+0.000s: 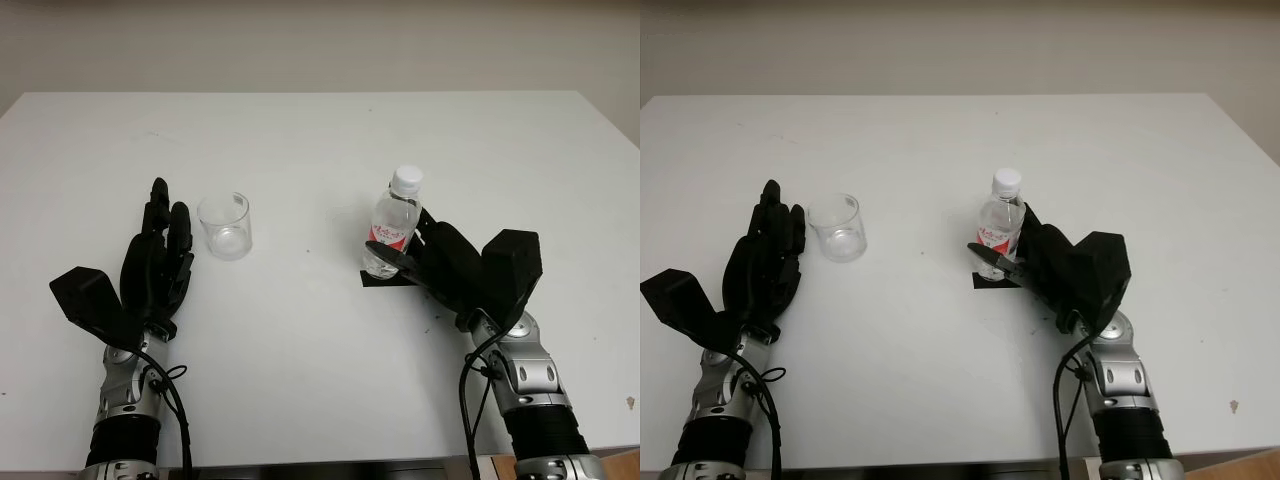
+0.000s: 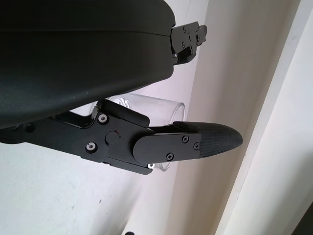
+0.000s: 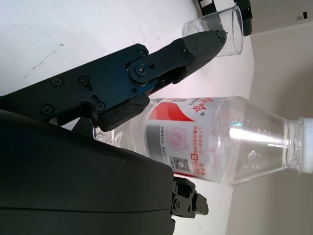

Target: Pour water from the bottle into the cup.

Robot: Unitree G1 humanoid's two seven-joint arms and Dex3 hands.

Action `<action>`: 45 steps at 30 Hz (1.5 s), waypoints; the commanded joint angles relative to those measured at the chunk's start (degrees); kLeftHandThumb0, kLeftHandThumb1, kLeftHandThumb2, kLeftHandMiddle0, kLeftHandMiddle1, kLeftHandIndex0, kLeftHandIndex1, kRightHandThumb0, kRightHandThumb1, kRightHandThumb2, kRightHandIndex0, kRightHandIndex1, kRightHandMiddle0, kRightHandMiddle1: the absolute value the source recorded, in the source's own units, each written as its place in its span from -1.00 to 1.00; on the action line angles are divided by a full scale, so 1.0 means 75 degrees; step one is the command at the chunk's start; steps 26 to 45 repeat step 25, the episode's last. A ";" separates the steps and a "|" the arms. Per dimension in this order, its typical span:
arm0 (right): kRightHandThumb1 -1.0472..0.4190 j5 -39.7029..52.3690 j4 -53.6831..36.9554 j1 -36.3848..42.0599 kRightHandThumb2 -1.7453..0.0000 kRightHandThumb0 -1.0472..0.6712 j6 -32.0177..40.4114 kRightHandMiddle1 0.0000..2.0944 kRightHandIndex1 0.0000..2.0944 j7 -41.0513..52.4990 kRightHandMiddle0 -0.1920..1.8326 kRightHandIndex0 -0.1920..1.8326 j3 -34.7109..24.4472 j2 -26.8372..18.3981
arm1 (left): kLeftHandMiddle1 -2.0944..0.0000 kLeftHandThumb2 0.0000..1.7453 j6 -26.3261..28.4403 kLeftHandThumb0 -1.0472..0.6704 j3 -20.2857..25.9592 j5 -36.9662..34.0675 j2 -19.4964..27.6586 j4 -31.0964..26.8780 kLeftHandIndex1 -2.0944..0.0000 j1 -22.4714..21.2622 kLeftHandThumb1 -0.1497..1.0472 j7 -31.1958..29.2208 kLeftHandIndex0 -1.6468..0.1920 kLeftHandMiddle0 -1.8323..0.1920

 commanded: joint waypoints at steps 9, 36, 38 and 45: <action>-0.84 0.0104 0.0283 0.0361 0.93 -0.90 -0.1716 -1.00 -1.00 -0.0196 -1.00 -1.00 -0.0203 0.0256 | 0.95 -0.50 0.0045 -0.62 0.0047 -0.0020 -0.0002 0.0232 0.95 0.0102 1.00 -0.0038 0.98 0.98; -0.83 -0.0035 0.0810 0.0592 0.94 -0.86 -0.2974 -1.00 -1.00 -0.1008 -1.00 -1.00 -0.0103 0.1104 | 0.95 -0.51 0.0108 -0.62 0.0070 -0.0057 0.0064 0.0116 0.95 0.0188 1.00 -0.0107 0.99 0.97; -0.83 -0.0035 0.0810 0.0592 0.94 -0.86 -0.2974 -1.00 -1.00 -0.1008 -1.00 -1.00 -0.0103 0.1104 | 0.95 -0.51 0.0108 -0.62 0.0070 -0.0057 0.0064 0.0116 0.95 0.0188 1.00 -0.0107 0.99 0.97; -0.83 -0.0035 0.0810 0.0592 0.94 -0.86 -0.2974 -1.00 -1.00 -0.1008 -1.00 -1.00 -0.0103 0.1104 | 0.95 -0.51 0.0108 -0.62 0.0070 -0.0057 0.0064 0.0116 0.95 0.0188 1.00 -0.0107 0.99 0.97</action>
